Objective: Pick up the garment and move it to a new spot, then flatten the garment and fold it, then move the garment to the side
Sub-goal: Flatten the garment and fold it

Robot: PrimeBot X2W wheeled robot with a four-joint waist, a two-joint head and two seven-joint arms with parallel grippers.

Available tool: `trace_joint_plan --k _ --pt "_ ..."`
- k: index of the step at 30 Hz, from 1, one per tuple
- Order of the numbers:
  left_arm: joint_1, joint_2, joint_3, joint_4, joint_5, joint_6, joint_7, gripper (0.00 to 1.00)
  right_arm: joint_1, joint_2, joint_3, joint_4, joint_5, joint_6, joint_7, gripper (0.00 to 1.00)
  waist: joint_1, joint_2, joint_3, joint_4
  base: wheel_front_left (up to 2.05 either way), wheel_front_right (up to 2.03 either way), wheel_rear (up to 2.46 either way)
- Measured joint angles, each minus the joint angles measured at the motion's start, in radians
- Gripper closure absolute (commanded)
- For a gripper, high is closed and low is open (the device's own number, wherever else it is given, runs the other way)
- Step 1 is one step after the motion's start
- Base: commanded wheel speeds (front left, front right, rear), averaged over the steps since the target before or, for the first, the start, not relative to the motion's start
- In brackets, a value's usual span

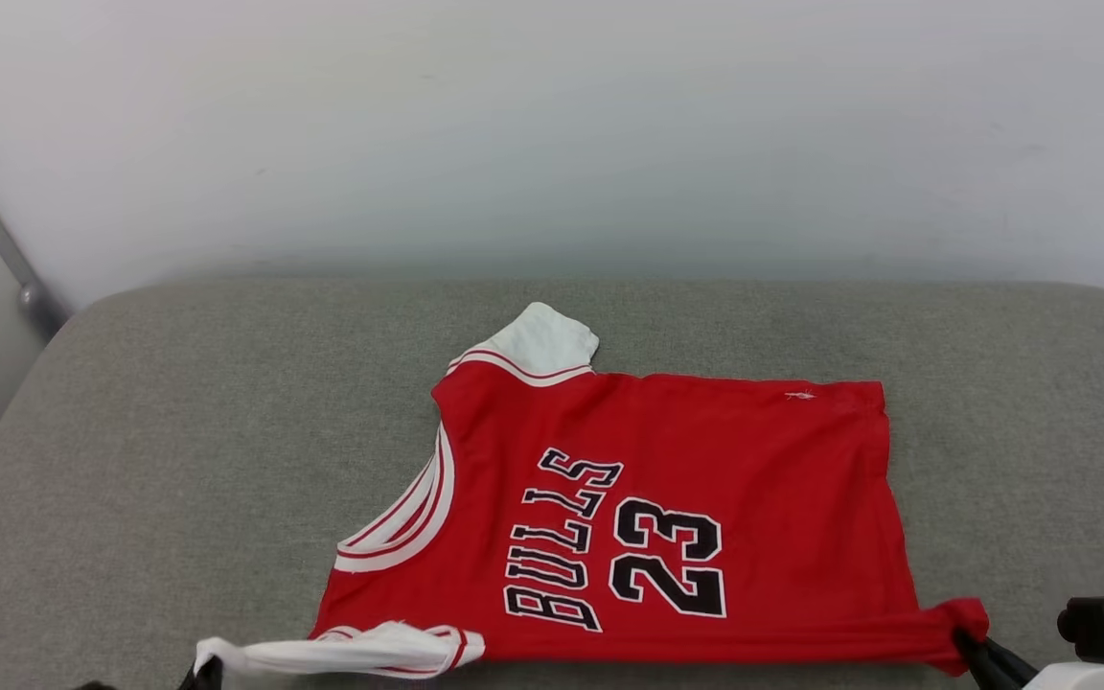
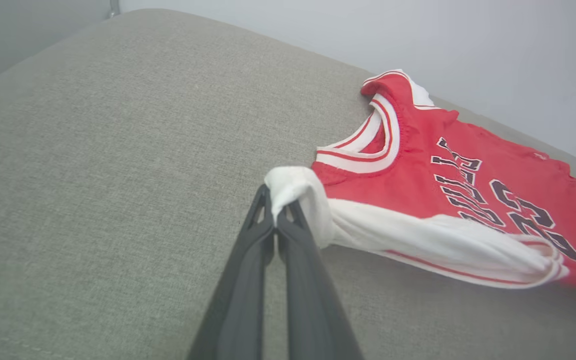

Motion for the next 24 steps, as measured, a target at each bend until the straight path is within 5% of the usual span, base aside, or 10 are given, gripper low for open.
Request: trace_joint_plan --k 7,24 --pt "-0.17 -0.011 -0.063 0.021 0.011 -0.03 0.049 1.0 -0.058 0.022 -0.01 -0.026 -0.042 -0.002 0.068 1.0 0.0001 0.0 0.036 -0.016 0.0 0.0 0.0" --pt "-0.584 -0.066 -0.121 0.378 0.035 -0.163 0.005 1.0 -0.398 0.025 0.099 0.182 -0.074 -0.002 0.059 1.0 0.0004 0.0 0.252 -0.043 0.0 0.0 0.0"
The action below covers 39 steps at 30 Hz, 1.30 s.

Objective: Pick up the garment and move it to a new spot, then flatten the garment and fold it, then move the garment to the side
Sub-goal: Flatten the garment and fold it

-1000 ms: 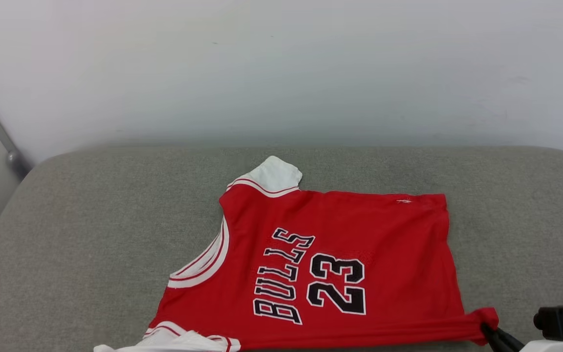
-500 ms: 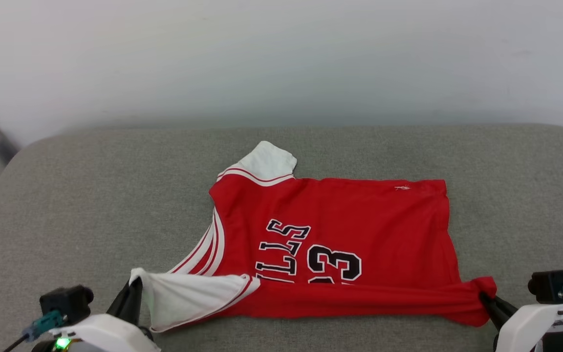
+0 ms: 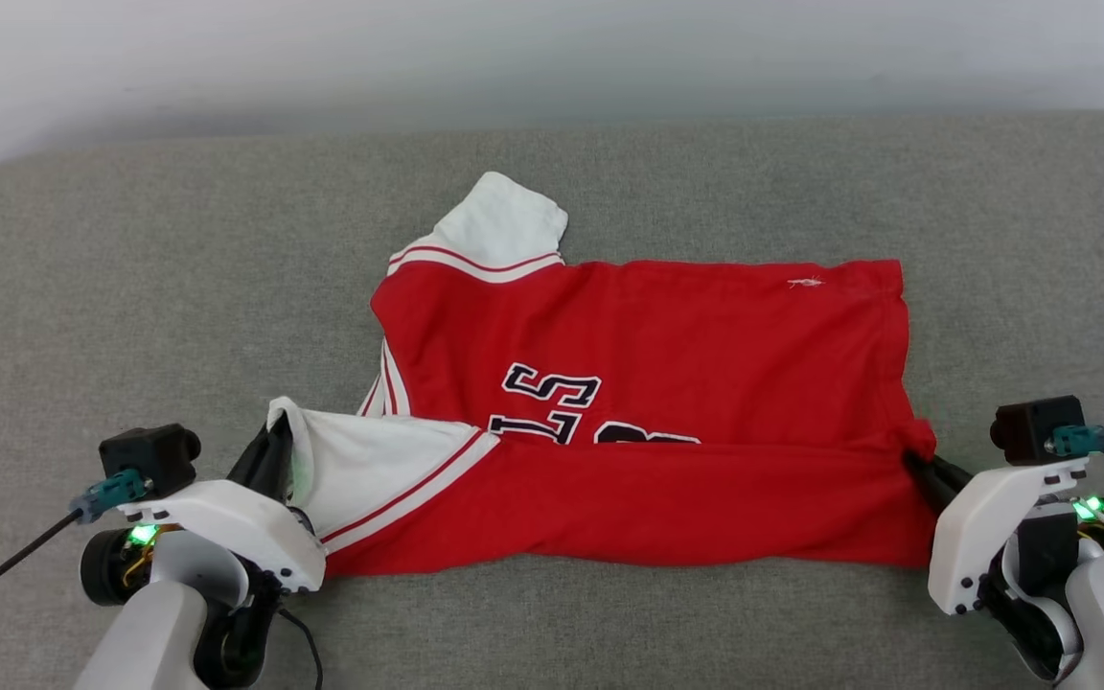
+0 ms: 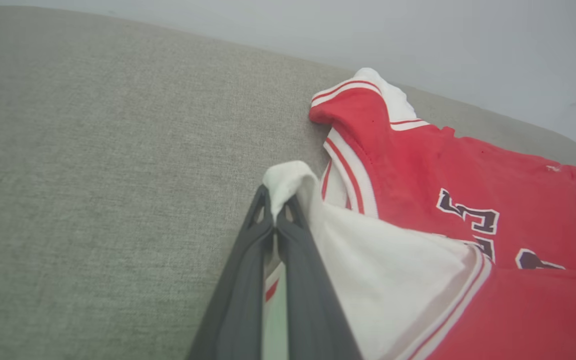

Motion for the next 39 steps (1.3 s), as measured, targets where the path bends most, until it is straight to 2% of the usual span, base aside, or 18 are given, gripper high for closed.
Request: trace_joint_plan --k 2,3,4,5,6,7,8,12,17,23,30,35,39 --pt "-0.023 -0.009 -0.013 0.048 -0.002 -0.023 -0.007 1.0 -0.024 0.001 0.013 0.04 0.0 0.0 -0.014 1.0 0.0 0.0 0.021 0.0 0.0 0.0 0.0" --pt "-0.033 -0.015 -0.022 0.075 -0.008 -0.035 0.004 1.0 -0.031 0.001 0.02 0.061 0.0 0.0 -0.021 0.68 0.0 0.0 0.029 -0.001 0.0 0.0 0.0" --pt "-0.039 -0.022 -0.028 0.1 -0.016 -0.047 0.012 0.98 -0.038 0.001 0.027 0.08 0.0 0.0 -0.034 0.51 0.0 0.0 0.034 0.0 0.0 0.0 0.0" --pt "-0.045 -0.029 -0.031 0.123 -0.023 -0.055 0.016 0.83 -0.047 0.002 0.032 0.096 0.003 0.0 -0.041 0.09 0.0 0.0 0.036 0.0 0.0 0.0 0.0" --pt "-0.053 -0.033 -0.036 0.143 -0.027 -0.063 0.021 0.58 -0.055 0.002 0.037 0.111 0.007 0.0 -0.047 0.0 0.0 0.0 0.035 0.001 0.0 0.0 0.0" --pt "-0.062 -0.034 -0.038 0.164 -0.032 -0.069 0.023 0.22 -0.06 0.002 0.043 0.126 0.01 0.0 -0.058 0.0 0.0 0.0 0.032 0.001 0.0 0.0 0.0" --pt "-0.069 -0.036 -0.04 0.183 -0.038 -0.076 0.024 0.0 -0.061 0.002 0.048 0.137 0.013 0.0 -0.07 0.0 0.0 0.0 0.028 0.001 0.0 0.0 0.0" --pt "-0.074 -0.04 -0.041 0.236 -0.051 -0.093 0.002 0.0 -0.047 0.0 0.07 0.155 0.03 0.0 -0.152 0.0 0.0 0.0 -0.002 0.002 0.0 0.0 0.0" --pt "-0.05 -0.01 -0.021 0.248 -0.066 -0.099 -0.029 0.0 -0.001 0.001 0.087 0.107 0.053 0.0 -0.308 0.0 -0.0001 0.0 -0.063 -0.003 0.0 0.0 0.0" --pt "0.007 0.05 -0.005 0.156 -0.09 -0.091 0.035 0.0 0.091 -0.002 0.031 0.004 -0.012 0.0 -0.42 0.0 -0.0002 0.0 -0.146 -0.013 0.0 0.0 0.0" --pt "0.039 0.16 -0.037 -0.032 -0.13 -0.079 0.311 0.0 0.205 0.052 -0.055 -0.155 -0.063 0.0 -0.395 0.0 -0.0004 0.0 -0.19 -0.026 0.0 0.0 0.0" --pt "0.048 0.245 -0.068 -0.136 -0.174 -0.05 0.559 0.0 0.243 0.086 -0.083 -0.25 -0.085 0.0 -0.352 0.0 -0.0004 0.0 -0.164 -0.042 0.0 0.0 0.0" --pt "0.051 0.276 -0.085 -0.167 -0.213 -0.021 0.696 0.0 0.242 0.107 -0.093 -0.299 -0.099 0.0 -0.329 0.0 -0.0004 0.0 -0.124 -0.06 0.0 0.0 0.0"
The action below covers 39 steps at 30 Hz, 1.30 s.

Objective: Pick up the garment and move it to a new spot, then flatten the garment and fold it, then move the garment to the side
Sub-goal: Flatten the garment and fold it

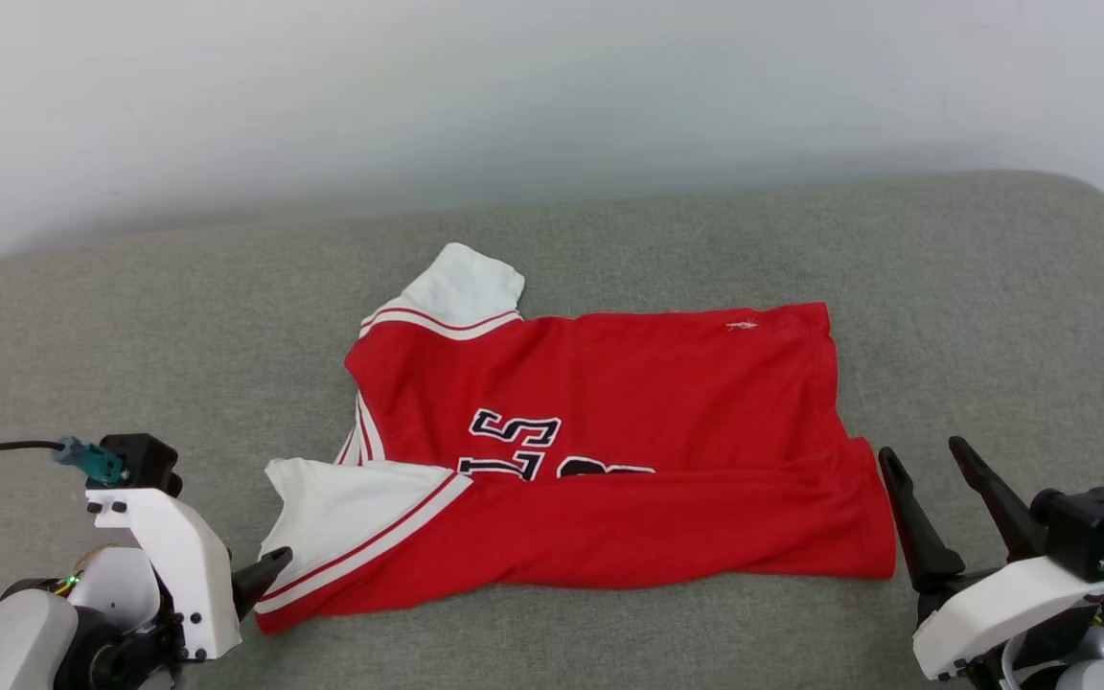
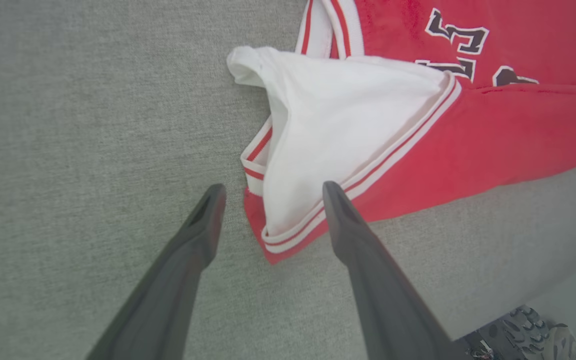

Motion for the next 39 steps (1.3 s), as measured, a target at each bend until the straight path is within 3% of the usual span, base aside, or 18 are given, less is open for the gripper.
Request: trace_joint_plan --k 8,9,10,11,14,21,31,34,39 --pt "-0.005 -0.002 -0.015 0.06 -0.035 0.023 0.092 0.0 -0.022 0.026 0.004 -0.022 -0.007 0.0 0.012 0.0 0.0001 0.0 0.084 -0.054 0.0 0.0 0.0" --pt "-0.009 -0.009 -0.015 0.072 -0.044 0.019 0.092 0.1 -0.023 0.028 0.003 -0.02 -0.007 0.0 0.012 0.0 0.0001 0.0 0.09 -0.062 0.0 0.0 0.0" --pt "-0.011 -0.012 -0.016 0.083 -0.051 0.017 0.097 0.49 -0.024 0.03 0.002 -0.017 -0.007 0.0 0.016 0.0 0.0001 0.0001 0.095 -0.068 0.0 0.0 0.0" --pt "-0.013 -0.015 -0.016 0.091 -0.056 0.016 0.101 0.49 -0.024 0.03 0.001 -0.014 -0.007 0.0 0.016 0.0 0.0001 0.0 0.098 -0.074 0.0 0.0 0.0" --pt "-0.016 -0.028 -0.015 0.112 -0.068 0.01 0.097 1.0 -0.022 0.028 -0.01 -0.002 0.008 0.0 0.037 0.0 0.0 0.0 0.095 -0.081 0.0 0.0 0.0" --pt "-0.006 -0.072 -0.027 0.144 -0.068 -0.015 0.04 1.0 -0.026 -0.029 -0.044 0.028 0.079 0.0 0.197 0.0 0.0001 0.0 0.059 -0.071 0.0 0.0 0.0" --pt "-0.058 -0.082 -0.027 0.076 -0.005 -0.007 -0.054 1.0 -0.132 -0.107 -0.062 0.103 0.196 0.0 0.694 0.0 0.0001 0.0 0.057 -0.007 0.0 0.0 0.0" --pt "-0.077 -0.082 -0.027 0.038 0.012 0.0 -0.07 1.0 -0.168 -0.102 -0.044 0.126 0.205 0.0 0.764 0.0 0.0001 0.0 0.074 0.014 0.0 0.0 0.0" --pt "-0.099 -0.089 -0.036 -0.004 0.029 0.003 -0.077 1.0 -0.222 -0.081 -0.024 0.203 0.204 0.0 0.785 0.0 0.0003 0.0 0.107 0.044 0.0 0.0 0.0"
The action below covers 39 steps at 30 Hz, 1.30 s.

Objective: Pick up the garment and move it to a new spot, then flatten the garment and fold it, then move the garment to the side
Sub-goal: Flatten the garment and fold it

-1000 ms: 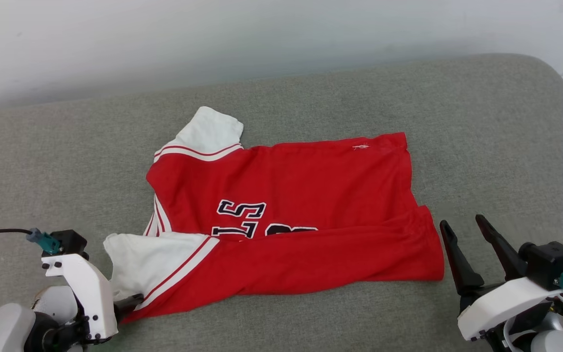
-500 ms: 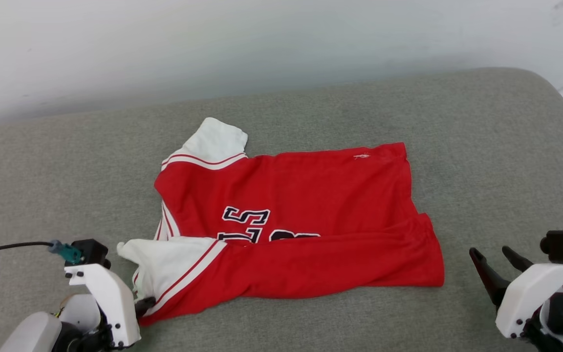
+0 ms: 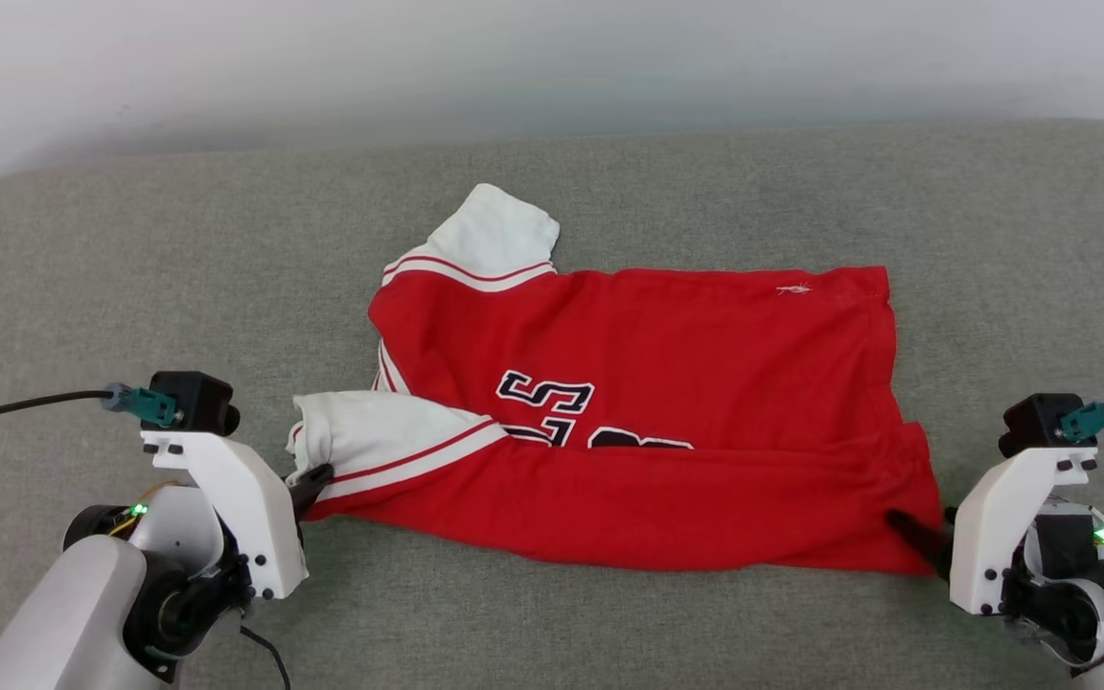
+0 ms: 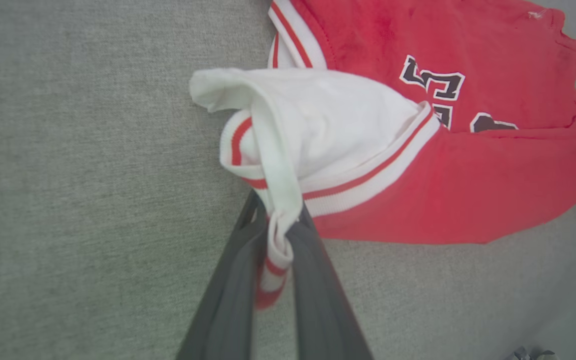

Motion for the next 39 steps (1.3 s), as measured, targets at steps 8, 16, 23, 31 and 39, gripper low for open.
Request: trace_joint_plan --k 8,16,23,31,39 --pt "-0.008 -0.01 -0.009 -0.013 0.004 0.0 -0.01 1.0 -0.064 0.011 0.031 0.11 0.042 0.0 0.022 1.0 0.0 0.0 0.045 0.025 0.0 0.0 0.0" --pt "0.006 -0.019 -0.008 0.009 0.0 0.0 -0.034 1.0 -0.081 -0.005 0.082 0.126 0.073 -0.002 -0.004 1.0 0.0 0.0 0.019 0.019 0.0 0.0 0.0" --pt "0.054 -0.038 -0.005 0.03 -0.019 0.022 -0.056 1.0 -0.053 -0.031 0.135 0.098 0.091 0.0 -0.017 1.0 0.0 0.0 -0.051 0.016 0.0 0.0 0.0" --pt "0.149 -0.03 -0.002 0.004 -0.027 0.062 -0.062 1.0 0.018 -0.072 0.201 0.03 0.126 0.0 -0.033 1.0 -0.0001 0.0 -0.165 0.025 0.0 0.0 0.0" --pt "0.272 -0.004 0.015 -0.076 -0.056 0.119 -0.044 1.0 0.092 -0.092 0.189 -0.008 0.15 0.0 -0.019 1.0 -0.0001 0.0 -0.226 0.043 0.0 0.0 0.0"
